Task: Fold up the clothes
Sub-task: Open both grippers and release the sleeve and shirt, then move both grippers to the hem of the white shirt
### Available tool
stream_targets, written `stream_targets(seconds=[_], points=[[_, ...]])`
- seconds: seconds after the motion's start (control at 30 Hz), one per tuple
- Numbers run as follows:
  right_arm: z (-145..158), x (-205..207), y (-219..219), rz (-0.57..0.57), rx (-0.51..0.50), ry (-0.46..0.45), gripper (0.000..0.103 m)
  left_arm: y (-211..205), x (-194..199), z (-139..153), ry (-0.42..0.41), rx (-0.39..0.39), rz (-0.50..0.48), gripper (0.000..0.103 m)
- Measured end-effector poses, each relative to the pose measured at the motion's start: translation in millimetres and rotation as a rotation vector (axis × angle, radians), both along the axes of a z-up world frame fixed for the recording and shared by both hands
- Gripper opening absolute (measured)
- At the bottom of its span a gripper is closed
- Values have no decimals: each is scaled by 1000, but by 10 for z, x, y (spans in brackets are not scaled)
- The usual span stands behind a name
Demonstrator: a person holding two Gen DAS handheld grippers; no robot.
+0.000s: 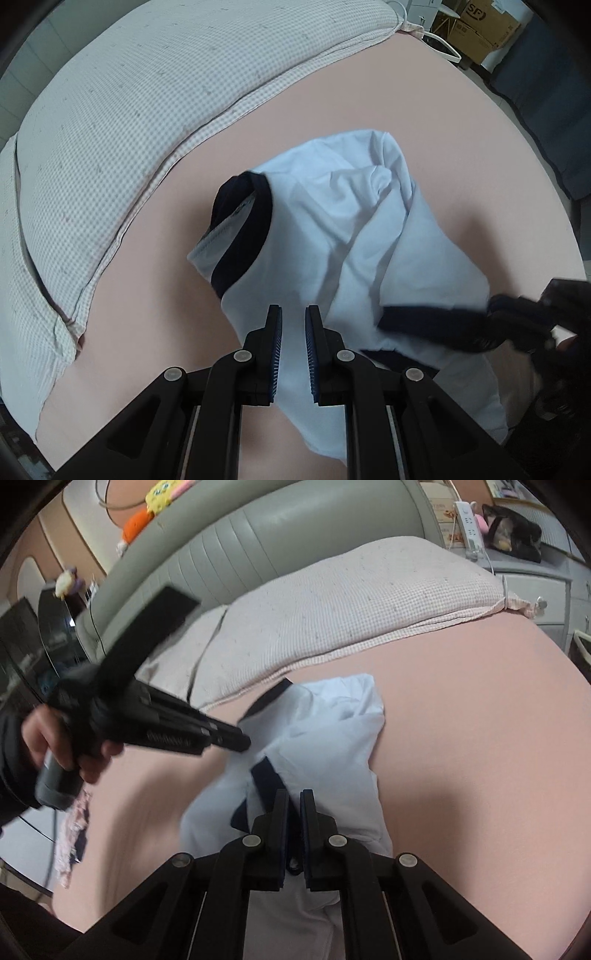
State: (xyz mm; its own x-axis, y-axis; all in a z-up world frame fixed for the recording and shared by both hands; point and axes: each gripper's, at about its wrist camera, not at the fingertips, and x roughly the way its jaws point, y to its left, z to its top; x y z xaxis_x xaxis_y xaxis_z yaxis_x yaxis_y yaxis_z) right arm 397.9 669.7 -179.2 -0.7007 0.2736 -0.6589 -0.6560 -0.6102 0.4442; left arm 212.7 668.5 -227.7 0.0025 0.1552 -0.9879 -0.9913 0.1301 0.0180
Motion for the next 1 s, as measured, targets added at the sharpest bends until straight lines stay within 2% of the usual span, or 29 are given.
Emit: stream_targets(seconds=[0.1,0.2,0.27,0.3,0.33,0.5,0.57,0.63,0.67,0.73,0.77,0.8,0.83,0.87,0.9,1.0], points=[[16,-75,-59,22,-11,-14,5,-151,-71,-21,-22,5,18,11],[-20,-239,-71,69,-12,-82,6,-315,-136,-29,-62,16,11,11],[-27,-324,-102,99,-3,-132,20,-437,-180,-21,-91,44,-2,11],[-20,-350,-131,111,7,-159,39,-499,-202,-21,-92,53,-1,11],[-4,-360,-145,120,14,-165,51,-557,-219,-29,-77,54,4,11],[168,-246,-206,130,23,-111,52,-908,-264,-32,-39,69,11,12],[239,-154,-262,123,36,-95,57,-1072,-248,0,-38,100,4,12],[279,-66,-355,105,60,-117,66,-1249,-206,39,-41,125,-15,13],[290,-29,-413,99,73,-131,66,-1342,-178,59,-41,138,-25,14],[288,16,-503,92,91,-156,66,-1537,-140,96,-39,162,-44,23],[298,44,-570,90,97,-167,66,-1644,-142,110,-36,172,-51,35],[311,75,-641,87,104,-178,66,-1750,-143,124,-32,183,-58,54],[328,95,-723,88,112,-188,66,-1541,-65,178,-37,193,-70,64],[340,103,-800,92,121,-202,66,-1151,58,256,-46,203,-85,74],[365,110,-896,98,137,-220,66,-1108,155,400,-43,220,-101,75],[442,124,-1193,131,186,-264,71,-1577,416,862,-6,271,-159,77]])
